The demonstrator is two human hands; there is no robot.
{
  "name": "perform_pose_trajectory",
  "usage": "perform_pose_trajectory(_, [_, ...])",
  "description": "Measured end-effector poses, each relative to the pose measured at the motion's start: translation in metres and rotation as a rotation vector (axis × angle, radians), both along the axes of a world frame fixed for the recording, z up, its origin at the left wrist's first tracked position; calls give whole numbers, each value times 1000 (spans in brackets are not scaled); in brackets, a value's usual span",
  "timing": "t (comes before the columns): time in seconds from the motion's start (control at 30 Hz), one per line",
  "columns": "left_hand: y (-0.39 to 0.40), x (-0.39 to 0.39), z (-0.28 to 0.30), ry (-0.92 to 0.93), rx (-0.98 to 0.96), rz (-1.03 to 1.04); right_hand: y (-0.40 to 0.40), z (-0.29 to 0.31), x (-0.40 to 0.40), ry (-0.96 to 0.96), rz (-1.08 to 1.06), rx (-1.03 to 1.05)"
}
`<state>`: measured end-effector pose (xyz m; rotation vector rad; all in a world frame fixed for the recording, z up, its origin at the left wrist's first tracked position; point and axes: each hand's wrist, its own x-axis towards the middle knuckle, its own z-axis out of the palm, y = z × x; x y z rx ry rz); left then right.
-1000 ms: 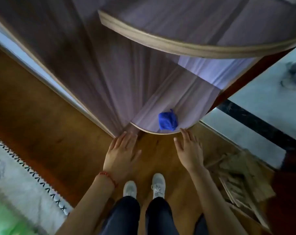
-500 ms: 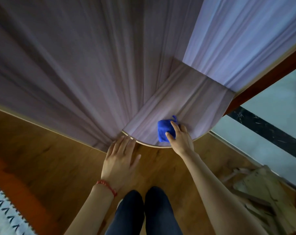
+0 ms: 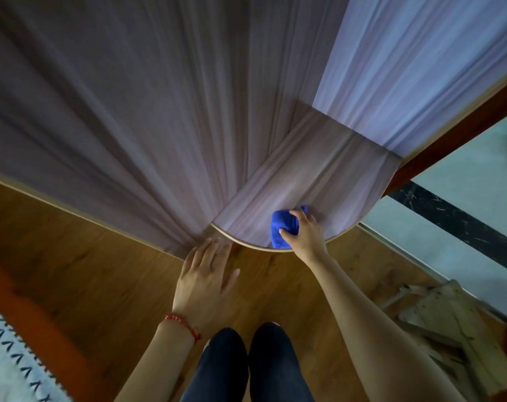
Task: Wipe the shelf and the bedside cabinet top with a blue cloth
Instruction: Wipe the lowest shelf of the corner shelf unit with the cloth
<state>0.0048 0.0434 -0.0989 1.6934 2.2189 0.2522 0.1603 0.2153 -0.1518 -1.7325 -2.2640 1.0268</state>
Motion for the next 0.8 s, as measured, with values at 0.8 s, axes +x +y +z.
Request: perform_pose_trajectory(0.8, [-176, -30, 148, 92, -33, 239, -160, 232, 3, -60, 348, 314])
